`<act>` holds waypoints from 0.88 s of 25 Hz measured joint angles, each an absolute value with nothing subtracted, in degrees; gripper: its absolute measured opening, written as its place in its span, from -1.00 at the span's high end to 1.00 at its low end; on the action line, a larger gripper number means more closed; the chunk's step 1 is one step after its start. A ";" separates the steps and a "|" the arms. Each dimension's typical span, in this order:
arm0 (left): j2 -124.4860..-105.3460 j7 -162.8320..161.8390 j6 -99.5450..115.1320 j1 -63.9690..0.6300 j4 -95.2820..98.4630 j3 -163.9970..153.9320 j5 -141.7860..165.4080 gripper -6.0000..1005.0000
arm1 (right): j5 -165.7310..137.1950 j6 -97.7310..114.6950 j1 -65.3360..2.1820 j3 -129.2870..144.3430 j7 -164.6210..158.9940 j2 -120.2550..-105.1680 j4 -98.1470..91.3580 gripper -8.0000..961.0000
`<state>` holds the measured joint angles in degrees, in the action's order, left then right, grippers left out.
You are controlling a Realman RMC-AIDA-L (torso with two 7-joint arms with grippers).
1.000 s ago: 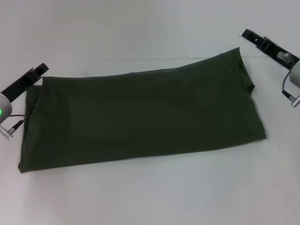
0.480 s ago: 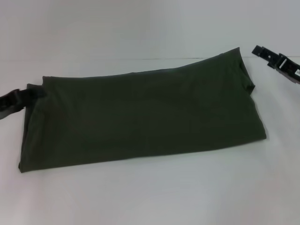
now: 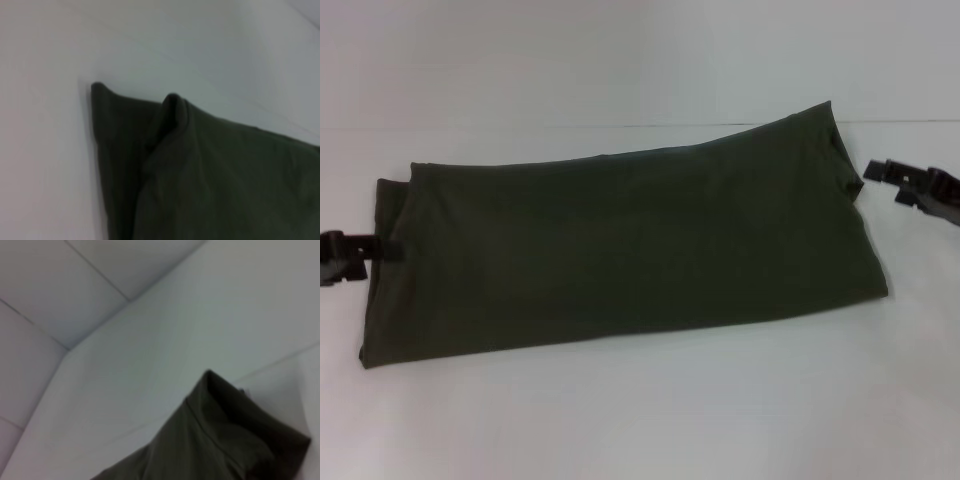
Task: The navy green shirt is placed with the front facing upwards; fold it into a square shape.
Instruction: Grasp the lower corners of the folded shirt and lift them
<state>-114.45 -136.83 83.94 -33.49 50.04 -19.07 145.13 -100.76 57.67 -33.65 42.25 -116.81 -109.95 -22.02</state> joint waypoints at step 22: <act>-114.30 -140.07 85.23 -35.44 50.43 -24.70 158.91 -0.41 | -102.65 58.67 -31.91 42.54 -119.38 -110.04 -24.97 -0.81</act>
